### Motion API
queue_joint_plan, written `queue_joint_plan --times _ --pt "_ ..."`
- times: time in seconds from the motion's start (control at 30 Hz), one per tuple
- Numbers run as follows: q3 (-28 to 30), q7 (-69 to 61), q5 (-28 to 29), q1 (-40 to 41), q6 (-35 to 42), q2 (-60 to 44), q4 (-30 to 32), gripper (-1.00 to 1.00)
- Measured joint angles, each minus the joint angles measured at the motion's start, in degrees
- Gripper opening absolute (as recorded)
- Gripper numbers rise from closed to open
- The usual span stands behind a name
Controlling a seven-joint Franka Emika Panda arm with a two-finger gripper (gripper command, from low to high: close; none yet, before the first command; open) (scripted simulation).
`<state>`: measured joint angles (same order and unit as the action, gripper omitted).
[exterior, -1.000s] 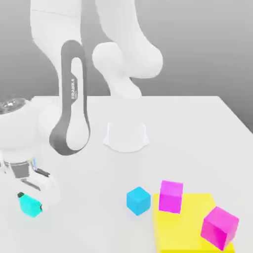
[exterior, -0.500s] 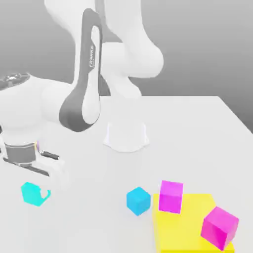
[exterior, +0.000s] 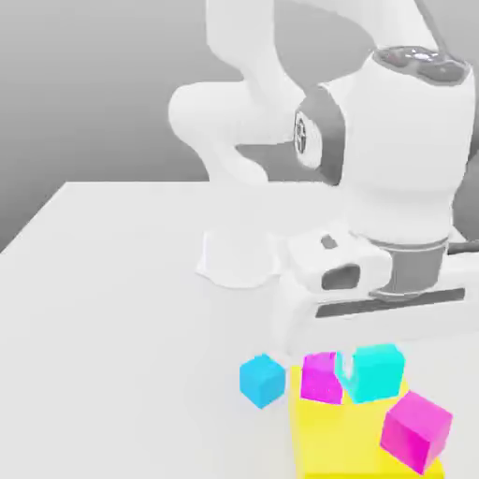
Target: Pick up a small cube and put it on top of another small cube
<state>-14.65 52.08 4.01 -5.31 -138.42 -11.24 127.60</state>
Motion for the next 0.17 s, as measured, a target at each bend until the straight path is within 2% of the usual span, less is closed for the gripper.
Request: queue_joint_plan --times 0.03,0.07,0.17 --pt "0.1 0.7 0.9 -0.6 -2.0 -1.9 0.2 -1.0" --pt "0.2 1.0 1.3 -0.9 -3.1 -2.8 0.4 1.0" --pt "0.2 1.0 1.3 -0.8 -3.1 -2.8 0.4 1.0"
